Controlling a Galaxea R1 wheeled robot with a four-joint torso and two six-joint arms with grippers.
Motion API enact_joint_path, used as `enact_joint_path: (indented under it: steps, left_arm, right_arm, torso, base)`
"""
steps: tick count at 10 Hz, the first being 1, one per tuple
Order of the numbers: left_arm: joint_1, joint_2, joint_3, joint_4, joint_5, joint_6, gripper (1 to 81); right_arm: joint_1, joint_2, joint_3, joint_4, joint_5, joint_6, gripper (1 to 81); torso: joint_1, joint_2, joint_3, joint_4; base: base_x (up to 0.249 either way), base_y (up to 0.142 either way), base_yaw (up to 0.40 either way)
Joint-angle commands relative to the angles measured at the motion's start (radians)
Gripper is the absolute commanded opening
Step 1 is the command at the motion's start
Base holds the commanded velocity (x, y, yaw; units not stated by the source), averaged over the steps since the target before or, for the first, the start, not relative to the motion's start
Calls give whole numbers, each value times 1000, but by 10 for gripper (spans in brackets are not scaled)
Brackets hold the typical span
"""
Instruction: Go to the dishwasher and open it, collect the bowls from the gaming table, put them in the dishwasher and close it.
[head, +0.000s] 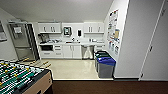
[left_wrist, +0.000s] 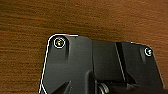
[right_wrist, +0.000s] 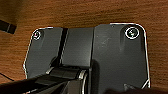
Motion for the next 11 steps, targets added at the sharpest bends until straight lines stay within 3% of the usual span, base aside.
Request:
enact_joint_path:
  steps: [1,11]
  left_arm:
    - [-56,0,1,8,42,10,811]
    - [-56,-3,2,8,42,10,811]
  right_arm:
    - [62,6,6,9,-46,0,811]
    - [59,5,14,8,-46,1,811]
  torso:
    - [0,0,0,0]
    - [0,0,0,0]
  base:
    - [176,0,0]
    - [178,0,0]
